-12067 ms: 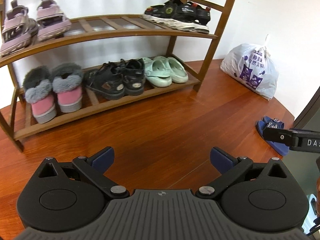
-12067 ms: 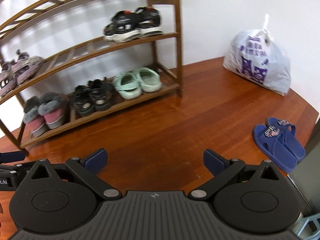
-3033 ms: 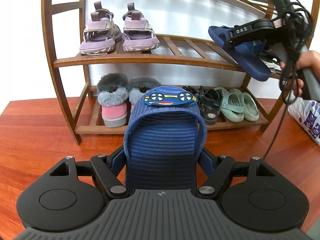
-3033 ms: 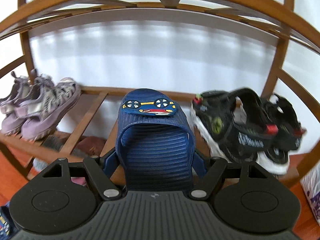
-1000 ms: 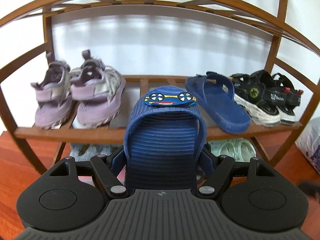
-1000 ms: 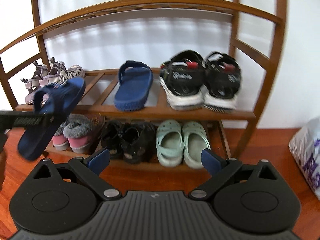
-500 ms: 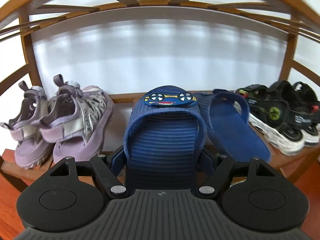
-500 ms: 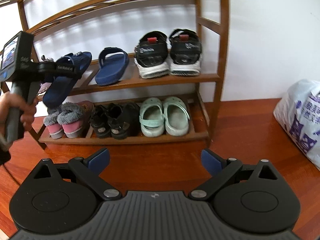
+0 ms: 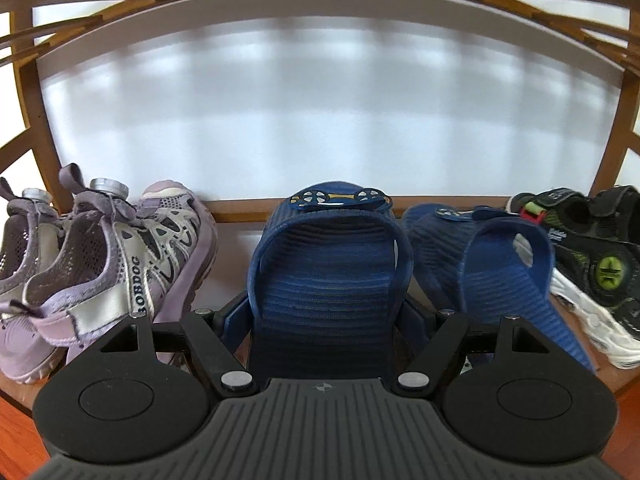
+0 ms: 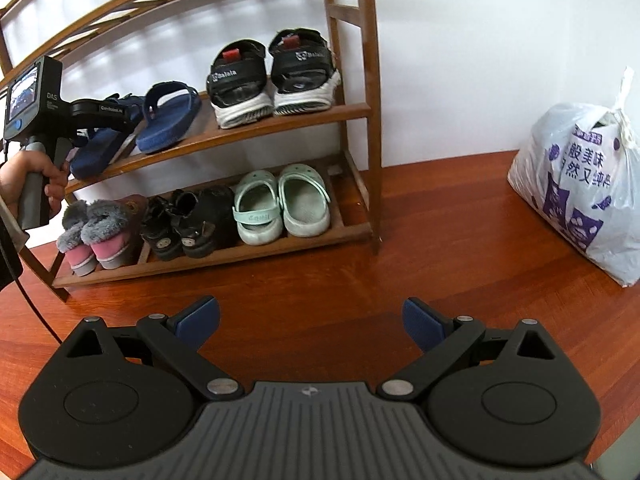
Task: Organize scattered shoes
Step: 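Open both tools to release the navy sandals on the shelf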
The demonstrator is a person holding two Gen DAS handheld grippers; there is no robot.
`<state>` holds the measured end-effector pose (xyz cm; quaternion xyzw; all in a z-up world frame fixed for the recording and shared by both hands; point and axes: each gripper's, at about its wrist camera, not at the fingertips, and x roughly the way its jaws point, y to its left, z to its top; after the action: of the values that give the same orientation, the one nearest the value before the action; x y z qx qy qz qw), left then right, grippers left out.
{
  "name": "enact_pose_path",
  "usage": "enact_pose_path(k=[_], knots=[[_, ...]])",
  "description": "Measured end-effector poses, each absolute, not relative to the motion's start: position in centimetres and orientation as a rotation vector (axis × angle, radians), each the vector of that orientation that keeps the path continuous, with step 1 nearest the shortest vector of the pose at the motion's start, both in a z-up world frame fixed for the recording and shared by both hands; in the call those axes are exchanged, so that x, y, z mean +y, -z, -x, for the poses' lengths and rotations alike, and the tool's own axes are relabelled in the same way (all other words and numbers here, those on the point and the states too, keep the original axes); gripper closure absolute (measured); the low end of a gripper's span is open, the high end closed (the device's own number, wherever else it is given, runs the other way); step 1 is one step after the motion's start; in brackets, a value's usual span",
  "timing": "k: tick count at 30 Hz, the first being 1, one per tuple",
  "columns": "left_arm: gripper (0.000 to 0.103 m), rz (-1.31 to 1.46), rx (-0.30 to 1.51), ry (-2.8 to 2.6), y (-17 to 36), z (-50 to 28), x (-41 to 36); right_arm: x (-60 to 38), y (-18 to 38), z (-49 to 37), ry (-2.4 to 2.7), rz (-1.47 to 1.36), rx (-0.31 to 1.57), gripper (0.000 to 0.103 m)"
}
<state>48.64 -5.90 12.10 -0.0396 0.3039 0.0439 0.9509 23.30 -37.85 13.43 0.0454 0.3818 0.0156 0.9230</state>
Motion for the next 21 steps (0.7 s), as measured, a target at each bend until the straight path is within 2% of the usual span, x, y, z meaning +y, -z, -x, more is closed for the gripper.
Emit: enact_pose_path(k=[10, 15, 21], knots=[[0.025, 0.091, 0.622, -0.079, -11.6, -49.4, -5.3, -37.7, -13.1, -23.7, -0.027, -0.106, 0.794, 0.004], [0.016, 0.072, 0.619, -0.073, -12.1, -48.9, -5.3, -37.3, -13.2, -23.7, -0.036, -0.107, 0.792, 0.004], [0.012, 0.085, 0.622, -0.051, -12.7, -47.1, -5.1, -37.0, -13.2, -23.8, -0.048, -0.105, 0.788, 0.004]])
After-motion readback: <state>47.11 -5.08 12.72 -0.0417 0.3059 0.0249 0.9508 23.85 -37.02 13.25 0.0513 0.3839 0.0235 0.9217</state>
